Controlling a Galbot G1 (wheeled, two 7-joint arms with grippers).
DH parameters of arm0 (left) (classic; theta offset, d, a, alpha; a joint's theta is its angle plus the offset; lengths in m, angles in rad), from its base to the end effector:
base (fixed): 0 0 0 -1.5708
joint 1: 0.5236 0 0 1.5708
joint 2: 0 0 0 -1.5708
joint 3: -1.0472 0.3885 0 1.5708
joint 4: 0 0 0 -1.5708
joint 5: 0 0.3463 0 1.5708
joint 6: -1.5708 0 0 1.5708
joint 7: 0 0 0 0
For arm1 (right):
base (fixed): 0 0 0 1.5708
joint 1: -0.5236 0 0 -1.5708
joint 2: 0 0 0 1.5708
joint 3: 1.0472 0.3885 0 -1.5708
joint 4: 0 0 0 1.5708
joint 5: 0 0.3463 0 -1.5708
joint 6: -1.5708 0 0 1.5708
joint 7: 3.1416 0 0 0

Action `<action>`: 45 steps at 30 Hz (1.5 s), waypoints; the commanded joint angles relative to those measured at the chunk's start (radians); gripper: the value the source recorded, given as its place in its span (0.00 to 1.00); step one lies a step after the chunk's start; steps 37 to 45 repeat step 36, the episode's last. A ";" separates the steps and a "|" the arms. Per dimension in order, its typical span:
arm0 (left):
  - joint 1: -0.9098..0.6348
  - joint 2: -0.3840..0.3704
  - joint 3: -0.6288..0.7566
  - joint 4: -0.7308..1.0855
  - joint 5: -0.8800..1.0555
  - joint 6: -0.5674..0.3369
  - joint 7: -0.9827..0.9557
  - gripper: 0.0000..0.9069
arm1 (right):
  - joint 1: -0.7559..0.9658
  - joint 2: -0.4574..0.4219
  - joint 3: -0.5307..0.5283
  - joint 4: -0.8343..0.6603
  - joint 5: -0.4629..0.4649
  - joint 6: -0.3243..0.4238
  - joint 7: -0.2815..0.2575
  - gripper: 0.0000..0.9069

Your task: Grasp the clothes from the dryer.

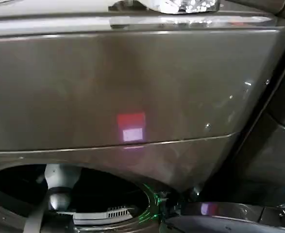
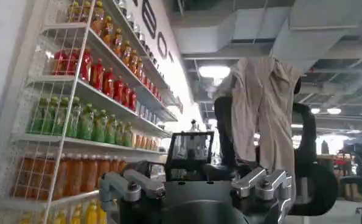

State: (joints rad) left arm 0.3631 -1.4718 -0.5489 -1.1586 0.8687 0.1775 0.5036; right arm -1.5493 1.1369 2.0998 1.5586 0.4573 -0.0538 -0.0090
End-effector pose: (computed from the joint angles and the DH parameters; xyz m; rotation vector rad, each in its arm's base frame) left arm 0.5769 0.0601 -0.2055 -0.2860 -2.6693 -1.2925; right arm -0.1031 -0.4793 -0.1838 1.8516 2.2625 -0.3875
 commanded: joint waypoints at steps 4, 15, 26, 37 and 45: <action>0.163 -0.044 0.015 -0.328 -0.674 0.280 -0.469 0.00 | 0.003 0.002 -0.002 0.010 -0.024 0.011 0.046 1.00; 0.197 -0.108 0.018 -0.347 -0.715 0.259 -0.552 0.00 | 0.000 -0.009 0.008 0.002 -0.027 0.000 0.050 1.00; 0.198 -0.099 0.047 -0.330 -0.727 0.248 -0.542 0.00 | 0.021 -0.001 0.024 0.013 -0.067 -0.057 0.067 1.00; 0.198 -0.092 0.048 -0.323 -0.725 0.245 -0.538 0.00 | 0.015 0.001 0.023 0.022 -0.067 -0.062 0.068 1.00; 0.198 -0.092 0.048 -0.323 -0.725 0.245 -0.538 0.00 | 0.015 0.001 0.023 0.022 -0.067 -0.062 0.068 1.00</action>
